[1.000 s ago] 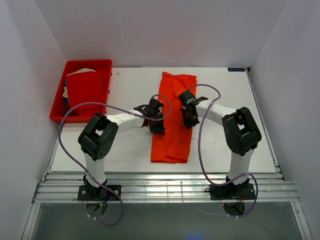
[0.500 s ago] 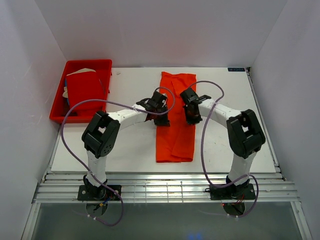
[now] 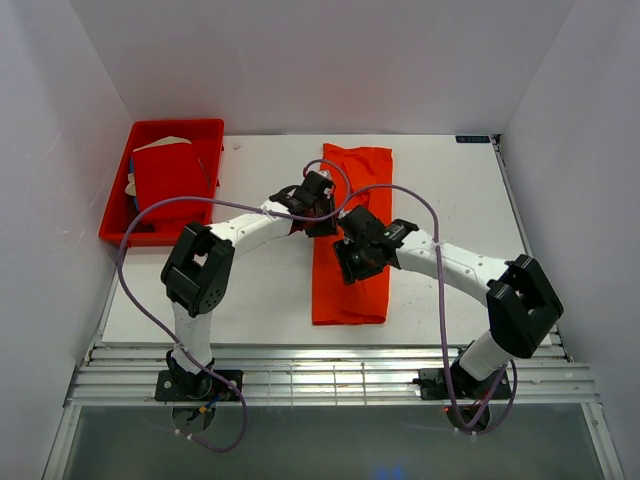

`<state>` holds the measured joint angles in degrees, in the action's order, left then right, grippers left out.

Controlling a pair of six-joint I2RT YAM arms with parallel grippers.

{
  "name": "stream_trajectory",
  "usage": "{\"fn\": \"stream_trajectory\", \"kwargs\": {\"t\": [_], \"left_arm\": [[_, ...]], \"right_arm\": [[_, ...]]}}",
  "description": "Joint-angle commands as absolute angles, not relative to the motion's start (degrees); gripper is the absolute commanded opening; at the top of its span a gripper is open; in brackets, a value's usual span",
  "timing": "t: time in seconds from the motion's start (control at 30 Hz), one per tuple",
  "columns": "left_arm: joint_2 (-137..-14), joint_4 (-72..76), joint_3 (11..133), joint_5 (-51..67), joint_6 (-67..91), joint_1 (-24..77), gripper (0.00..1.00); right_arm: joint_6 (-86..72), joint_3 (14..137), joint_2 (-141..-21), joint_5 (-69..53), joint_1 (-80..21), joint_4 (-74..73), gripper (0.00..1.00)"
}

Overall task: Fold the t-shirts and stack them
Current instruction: Fold the tshirt

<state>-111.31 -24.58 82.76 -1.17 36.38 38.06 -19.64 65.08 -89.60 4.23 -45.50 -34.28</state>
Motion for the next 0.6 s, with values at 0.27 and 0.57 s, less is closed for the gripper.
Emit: {"fn": "stream_trajectory", "kwargs": {"t": [0.27,0.57], "left_arm": [[-115.7,-25.4,86.1,-0.8,35.2,37.6,0.42],[-118.6,-25.4,86.1,-0.1,35.0,37.5,0.41]], "right_arm": [[-24.3,63.5,-91.3,4.4,-51.5,-37.0,0.50],[-26.3,61.0,-93.7,3.1,-54.9,-35.9,0.42]]}}
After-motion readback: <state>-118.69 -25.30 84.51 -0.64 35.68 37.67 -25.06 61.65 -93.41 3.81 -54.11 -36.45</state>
